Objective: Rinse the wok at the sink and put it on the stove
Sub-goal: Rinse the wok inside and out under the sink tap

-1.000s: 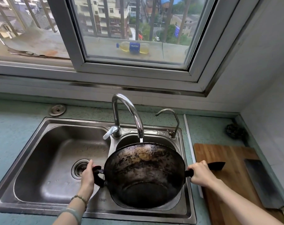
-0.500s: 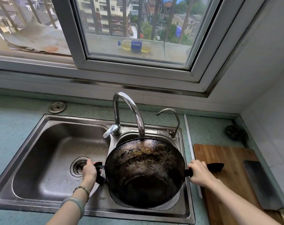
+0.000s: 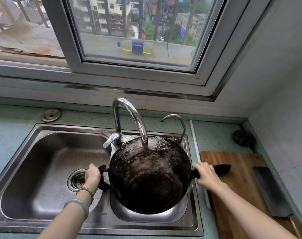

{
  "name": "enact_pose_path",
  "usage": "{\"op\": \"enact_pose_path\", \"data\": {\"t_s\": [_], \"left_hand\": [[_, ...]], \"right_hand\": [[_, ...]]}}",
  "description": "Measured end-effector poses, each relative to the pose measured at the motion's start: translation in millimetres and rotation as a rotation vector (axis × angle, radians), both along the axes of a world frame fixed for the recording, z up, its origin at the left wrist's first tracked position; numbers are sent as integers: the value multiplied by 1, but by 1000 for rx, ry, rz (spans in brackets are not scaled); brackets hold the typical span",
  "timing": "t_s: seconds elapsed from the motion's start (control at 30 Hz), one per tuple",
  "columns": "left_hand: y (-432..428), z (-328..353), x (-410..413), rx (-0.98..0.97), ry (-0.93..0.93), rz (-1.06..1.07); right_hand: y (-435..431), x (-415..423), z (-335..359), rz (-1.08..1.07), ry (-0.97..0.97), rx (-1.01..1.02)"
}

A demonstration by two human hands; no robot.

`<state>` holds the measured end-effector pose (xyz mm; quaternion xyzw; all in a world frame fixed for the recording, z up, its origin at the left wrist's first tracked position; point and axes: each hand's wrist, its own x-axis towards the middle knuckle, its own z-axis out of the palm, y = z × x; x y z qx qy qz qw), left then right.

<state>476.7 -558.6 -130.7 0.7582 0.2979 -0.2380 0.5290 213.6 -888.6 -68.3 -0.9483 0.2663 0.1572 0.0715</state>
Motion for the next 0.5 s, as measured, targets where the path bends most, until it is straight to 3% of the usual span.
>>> {"op": "enact_pose_path", "data": {"t_s": [0.17, 0.5], "left_hand": [[-14, 3, 9, 137, 33, -55], [-19, -5, 27, 94, 69, -56]], "right_hand": [[-6, 9, 0, -42, 3, -18], [-11, 20, 4, -39, -21, 14]]}}
